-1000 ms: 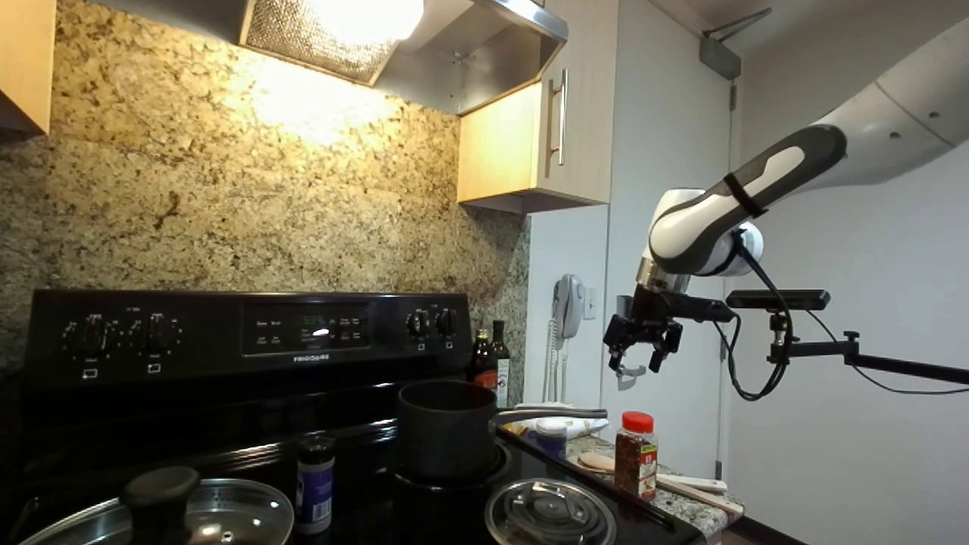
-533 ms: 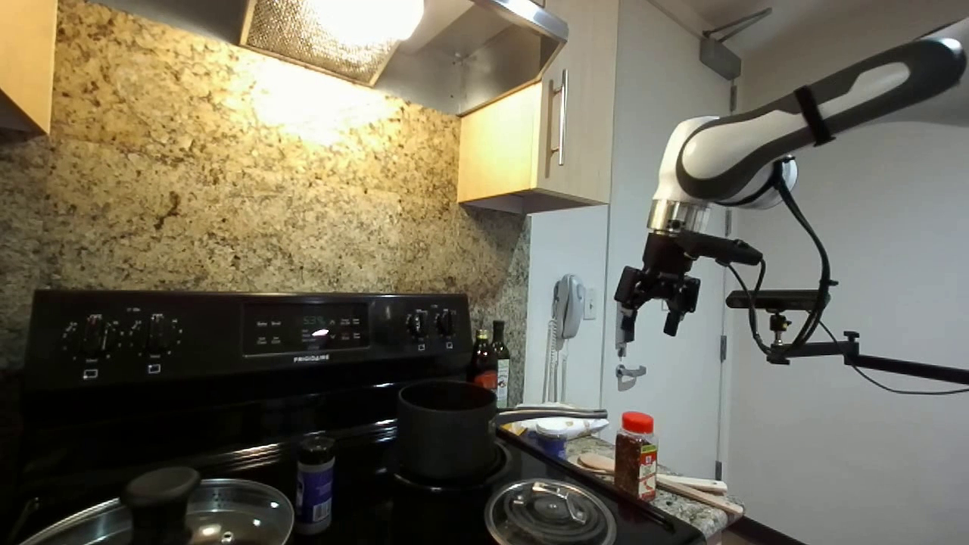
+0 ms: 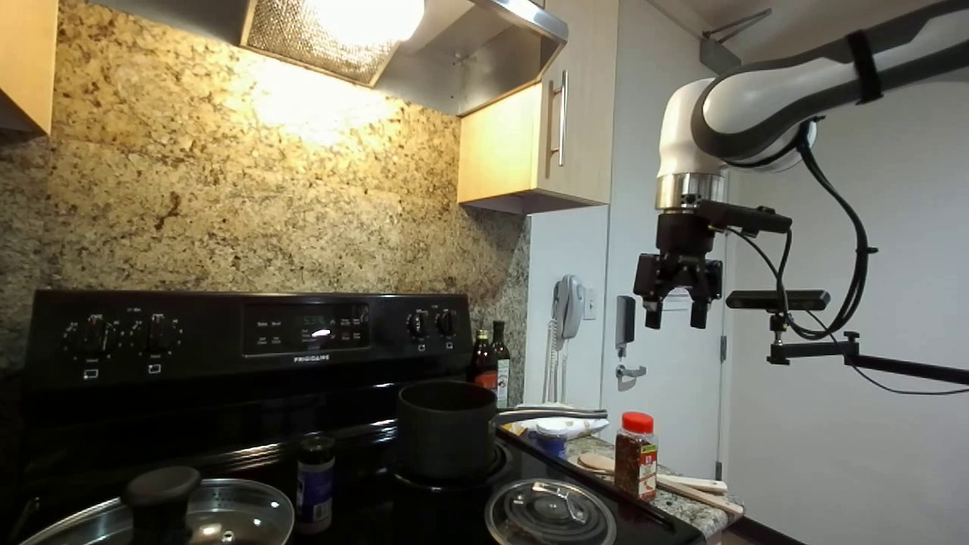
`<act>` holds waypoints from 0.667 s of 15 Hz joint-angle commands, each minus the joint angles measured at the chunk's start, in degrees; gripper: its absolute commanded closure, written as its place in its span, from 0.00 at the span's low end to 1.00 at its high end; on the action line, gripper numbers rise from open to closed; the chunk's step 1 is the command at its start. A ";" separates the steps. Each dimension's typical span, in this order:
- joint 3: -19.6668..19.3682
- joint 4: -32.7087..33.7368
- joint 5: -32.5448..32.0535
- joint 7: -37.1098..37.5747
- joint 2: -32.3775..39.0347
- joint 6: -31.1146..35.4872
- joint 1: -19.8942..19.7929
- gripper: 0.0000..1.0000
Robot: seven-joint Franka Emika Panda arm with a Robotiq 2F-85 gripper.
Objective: Remove the bottle from the pot and put it on the counter to the right
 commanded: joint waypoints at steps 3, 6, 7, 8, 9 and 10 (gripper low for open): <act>-0.46 1.32 1.01 0.80 1.28 -3.94 1.89 0.00; -0.50 0.20 -0.02 0.57 0.53 -2.53 1.81 0.00; -0.52 0.20 -0.01 0.57 0.54 -2.53 1.81 0.00; -0.53 0.20 0.00 0.57 0.54 -2.53 1.81 0.00; -0.55 0.20 0.00 0.57 0.54 -2.53 1.80 0.00; -0.55 0.21 0.01 0.57 0.54 -2.53 1.80 0.00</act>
